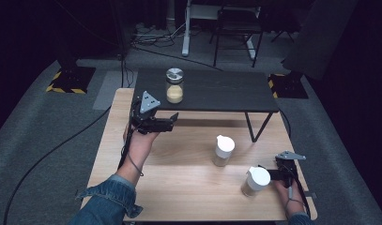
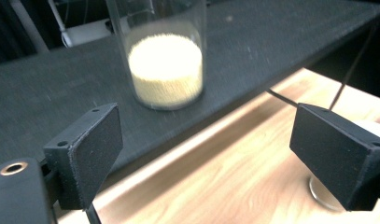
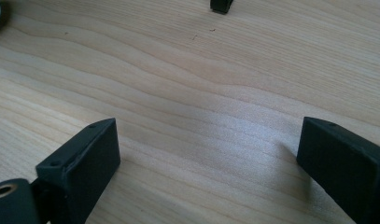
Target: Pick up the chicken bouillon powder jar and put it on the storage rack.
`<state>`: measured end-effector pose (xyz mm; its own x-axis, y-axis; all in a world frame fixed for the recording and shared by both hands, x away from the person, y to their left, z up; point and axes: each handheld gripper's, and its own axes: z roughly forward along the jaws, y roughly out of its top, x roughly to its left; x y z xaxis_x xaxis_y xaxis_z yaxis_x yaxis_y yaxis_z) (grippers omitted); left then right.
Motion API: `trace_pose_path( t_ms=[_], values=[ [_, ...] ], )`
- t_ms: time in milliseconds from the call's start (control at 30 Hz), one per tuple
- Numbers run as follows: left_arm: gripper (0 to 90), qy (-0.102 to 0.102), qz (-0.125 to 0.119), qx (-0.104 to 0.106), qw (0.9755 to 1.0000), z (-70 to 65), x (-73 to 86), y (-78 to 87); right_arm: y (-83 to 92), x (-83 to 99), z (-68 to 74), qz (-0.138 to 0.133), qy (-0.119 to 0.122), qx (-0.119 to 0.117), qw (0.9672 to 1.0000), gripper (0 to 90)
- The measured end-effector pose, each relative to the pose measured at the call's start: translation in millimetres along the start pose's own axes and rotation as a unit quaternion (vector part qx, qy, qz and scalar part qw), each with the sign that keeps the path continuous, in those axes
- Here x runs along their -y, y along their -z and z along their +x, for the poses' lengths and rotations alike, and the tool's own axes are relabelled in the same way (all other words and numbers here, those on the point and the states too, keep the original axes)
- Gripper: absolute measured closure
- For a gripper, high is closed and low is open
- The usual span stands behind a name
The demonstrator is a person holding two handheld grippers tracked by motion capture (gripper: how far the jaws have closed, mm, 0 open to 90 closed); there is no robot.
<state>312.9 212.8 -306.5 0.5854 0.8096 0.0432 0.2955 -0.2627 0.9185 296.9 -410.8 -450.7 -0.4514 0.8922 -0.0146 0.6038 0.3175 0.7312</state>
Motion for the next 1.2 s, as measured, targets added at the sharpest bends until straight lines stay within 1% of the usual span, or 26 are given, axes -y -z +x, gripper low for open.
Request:
trace_pose_path(
  t_ms=[133, 233, 300, 367, 533, 600, 633, 733, 933, 1000, 1100, 1200],
  values=[
    [9.6, 0.006, 0.002, 0.002, 1.0000, -3.4, 14.9, 1.0, 0.0, 0.0, 0.0, 0.000, 0.000, 0.000, 1.0000, 5.9],
    [9.6, 0.009, 0.007, 0.001, 0.9999, -5.6, 26.6, 1.0, 0.0, 0.0, 0.0, 0.000, 0.000, 0.000, 1.0000, 5.9],
    [9.8, 0.011, 0.014, 0.000, 0.9998, -6.7, 34.4, 0.4, 0.0, 0.0, 0.0, 0.000, 0.000, 0.000, 1.0000, 5.9],
    [9.8, 0.013, 0.027, 0.000, 0.9996, -6.6, 42.3, -1.0, 0.0, 0.0, 0.0, 0.000, 0.000, 0.000, 1.0000, 5.9],
    [9.8, 0.022, 0.044, -0.004, 0.9988, -7.3, 60.1, -3.1, 0.0, 0.0, 0.0, 0.000, 0.000, 0.000, 1.0000, 5.9],
    [9.8, 0.020, 0.052, -0.009, 0.9984, -8.8, 65.5, -3.5, 0.0, 0.0, 0.0, 0.000, 0.000, 0.000, 1.0000, 5.9],
    [10.1, 0.019, 0.051, -0.010, 0.9985, -9.6, 70.3, -3.5, 0.0, 0.0, 0.0, 0.000, 0.000, 0.000, 1.0000, 5.9],
    [10.4, 0.018, 0.060, -0.012, 0.9980, -11.0, 76.9, -4.5, 0.0, 0.1, 0.0, 0.000, 0.000, 0.000, 1.0000, 5.9],
    [10.7, 0.027, 0.069, -0.017, 0.9971, -14.7, 94.5, -7.5, 0.0, 0.0, 0.0, 0.000, 0.000, 0.000, 1.0000, 5.9],
    [10.9, 0.024, 0.075, -0.019, 0.9967, -17.1, 99.4, -8.6, 0.0, 0.0, 0.0, 0.000, 0.000, 0.000, 1.0000, 5.9],
    [11.0, 0.024, 0.085, -0.022, 0.9958, -20.0, 107.4, -10.1, 0.0, 0.0, 0.0, 0.000, 0.000, 0.000, 1.0000, 5.9],
    [11.2, 0.031, 0.092, -0.024, 0.9950, -21.8, 116.8, -11.7, 0.0, 0.0, 0.0, 0.000, 0.000, 0.000, 1.0000, 5.9]
  ],
)
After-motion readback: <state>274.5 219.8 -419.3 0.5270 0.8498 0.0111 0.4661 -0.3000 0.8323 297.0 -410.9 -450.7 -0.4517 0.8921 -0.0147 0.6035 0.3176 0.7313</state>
